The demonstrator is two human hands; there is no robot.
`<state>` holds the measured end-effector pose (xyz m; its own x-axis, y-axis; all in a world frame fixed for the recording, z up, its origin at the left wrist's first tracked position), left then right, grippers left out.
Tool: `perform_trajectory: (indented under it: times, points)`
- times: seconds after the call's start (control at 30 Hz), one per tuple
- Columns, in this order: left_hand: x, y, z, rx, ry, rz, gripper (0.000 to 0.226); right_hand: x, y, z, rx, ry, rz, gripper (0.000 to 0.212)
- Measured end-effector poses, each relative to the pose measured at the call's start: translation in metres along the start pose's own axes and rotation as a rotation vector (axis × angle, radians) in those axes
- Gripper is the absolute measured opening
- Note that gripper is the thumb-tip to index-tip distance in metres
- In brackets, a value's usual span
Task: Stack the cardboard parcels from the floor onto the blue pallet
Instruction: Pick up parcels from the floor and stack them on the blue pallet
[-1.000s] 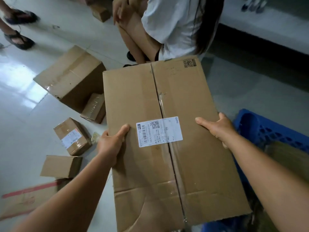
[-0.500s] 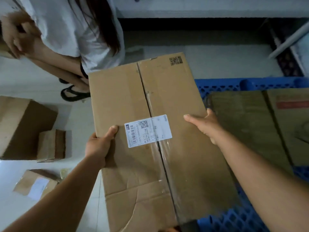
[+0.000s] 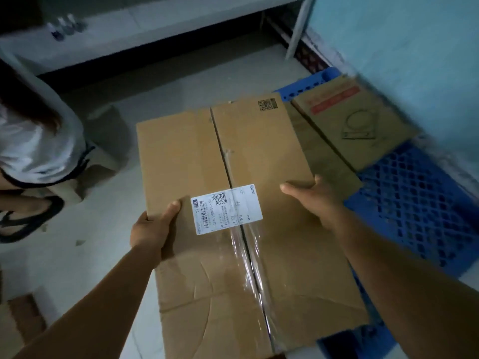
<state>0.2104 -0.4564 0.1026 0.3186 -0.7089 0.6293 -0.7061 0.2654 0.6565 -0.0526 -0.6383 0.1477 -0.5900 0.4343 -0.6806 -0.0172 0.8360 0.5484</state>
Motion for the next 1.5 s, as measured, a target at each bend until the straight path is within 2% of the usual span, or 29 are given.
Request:
perform_trajectory:
  times: [0.07, 0.17, 0.27, 0.43, 0.5, 0.57, 0.63, 0.73, 0.83, 1.07, 1.23, 1.37, 1.5]
  points:
    - [0.003, 0.008, 0.017, -0.027, -0.051, 0.024, 0.066, 0.018, 0.001, -0.018, 0.012, -0.054, -0.01, 0.079]
    - [0.008, 0.025, 0.05, -0.086, -0.117, 0.061, 0.079, 0.05, 0.004, -0.051, 0.03, -0.105, 0.032, 0.086]
    - [0.012, 0.045, 0.085, -0.148, -0.162, 0.093, 0.086, 0.084, 0.006, -0.085, 0.063, -0.158, 0.097, 0.066]
    - [0.007, 0.083, 0.147, -0.24, -0.222, 0.15, 0.076, 0.14, 0.013, -0.144, 0.15, -0.2, 0.169, 0.053]
    - [0.002, 0.1, 0.173, -0.274, -0.253, 0.171, 0.072, 0.166, 0.016, -0.169, 0.19, -0.21, 0.199, 0.062]
    - [-0.005, 0.119, 0.2, -0.303, -0.288, 0.192, 0.074, 0.19, 0.022, -0.193, 0.227, -0.215, 0.232, 0.06]
    - [-0.012, 0.139, 0.226, -0.329, -0.335, 0.218, 0.085, 0.215, 0.027, -0.217, 0.247, -0.236, 0.242, 0.058]
    - [-0.024, 0.165, 0.263, -0.359, -0.397, 0.269, 0.102, 0.254, 0.035, -0.248, 0.282, -0.261, 0.271, 0.079]
    - [-0.038, 0.185, 0.301, -0.395, -0.441, 0.326, 0.085, 0.291, 0.04, -0.271, 0.309, -0.326, 0.3, 0.083]
    - [-0.069, 0.21, 0.374, -0.443, -0.653, 0.477, 0.082, 0.366, 0.043, -0.291, 0.395, -0.417, 0.383, 0.086]
    - [-0.085, 0.206, 0.419, -0.448, -0.789, 0.521, 0.082, 0.412, 0.04, -0.282, 0.453, -0.504, 0.468, 0.087]
    - [-0.098, 0.195, 0.456, -0.481, -0.788, 0.568, 0.066, 0.439, 0.029, -0.265, 0.496, -0.556, 0.532, 0.086]
    - [-0.113, 0.174, 0.494, -0.545, -0.844, 0.58, 0.076, 0.467, 0.01, -0.247, 0.557, -0.591, 0.587, 0.086]
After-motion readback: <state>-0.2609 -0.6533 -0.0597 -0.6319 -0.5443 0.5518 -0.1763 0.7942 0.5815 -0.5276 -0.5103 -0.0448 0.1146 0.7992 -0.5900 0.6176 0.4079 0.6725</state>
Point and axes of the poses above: each hand's wrist, its own y-axis away from the middle knuckle, its own z-axis out of the palm, x = y × z, the point moved 1 cm from there along -y, towards the middle knuckle, and after that the axes turned 5 degrees about -y, right-handed, at the moved point
